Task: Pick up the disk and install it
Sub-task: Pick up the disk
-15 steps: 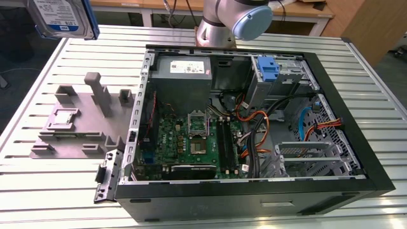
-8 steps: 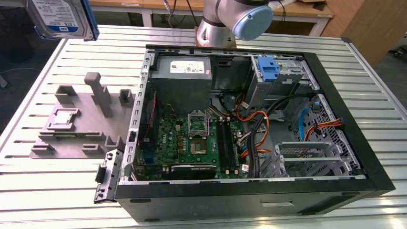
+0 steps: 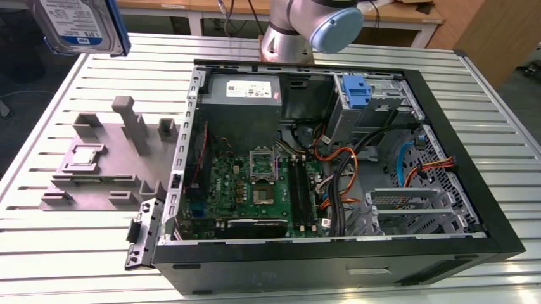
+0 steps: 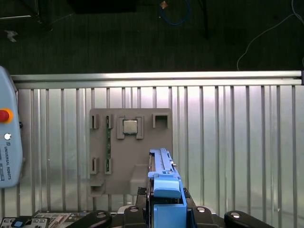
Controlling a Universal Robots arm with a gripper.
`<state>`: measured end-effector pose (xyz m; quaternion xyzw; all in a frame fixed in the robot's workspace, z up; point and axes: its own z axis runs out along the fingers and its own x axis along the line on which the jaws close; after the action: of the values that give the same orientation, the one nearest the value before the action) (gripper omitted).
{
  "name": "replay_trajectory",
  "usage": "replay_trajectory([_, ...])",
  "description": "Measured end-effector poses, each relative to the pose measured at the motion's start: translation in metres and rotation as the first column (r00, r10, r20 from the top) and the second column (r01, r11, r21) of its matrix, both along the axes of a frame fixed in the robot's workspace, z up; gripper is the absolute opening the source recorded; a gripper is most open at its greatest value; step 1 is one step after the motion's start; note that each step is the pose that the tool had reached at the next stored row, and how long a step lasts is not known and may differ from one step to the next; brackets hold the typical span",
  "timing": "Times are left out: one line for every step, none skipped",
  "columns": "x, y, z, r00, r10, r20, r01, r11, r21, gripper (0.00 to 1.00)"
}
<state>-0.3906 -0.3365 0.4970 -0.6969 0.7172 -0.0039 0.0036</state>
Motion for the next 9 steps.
replay_trajectory([0.0, -0.0009, 0.0, 1.0, 0.0, 0.0, 0.0, 1.0, -0.0003, 0.37])
replay_trajectory([0.0, -0.0019, 0.0, 1.0, 0.0, 0.0, 0.0, 1.0, -0.0007, 0.37])
replay_trajectory([0.0, -0.0028, 0.0, 1.0, 0.0, 0.0001, 0.0, 1.0, -0.0011, 0.37])
replay_trajectory([0.0, -0.004, 0.0, 1.0, 0.0, 0.0, 0.0, 1.0, -0.0013, 0.37])
replay_trajectory([0.0, -0.0052, 0.0, 1.0, 0.0, 0.0001, 0.0, 1.0, -0.0013, 0.37])
replay_trajectory([0.0001, -0.0059, -0.0001, 1.0, 0.0, 0.0001, 0.0, 1.0, -0.0013, 0.37])
replay_trajectory([0.0005, -0.0062, -0.0001, 1.0, 0.0, 0.0001, 0.0, 1.0, -0.0013, 0.37])
replay_trajectory([0.0011, -0.0063, 0.0, 1.0, 0.0, 0.0, 0.0, 1.0, -0.0013, 0.37])
replay_trajectory([0.002, -0.0064, 0.0, 1.0, 0.0, 0.0001, 0.0, 1.0, -0.0013, 0.37])
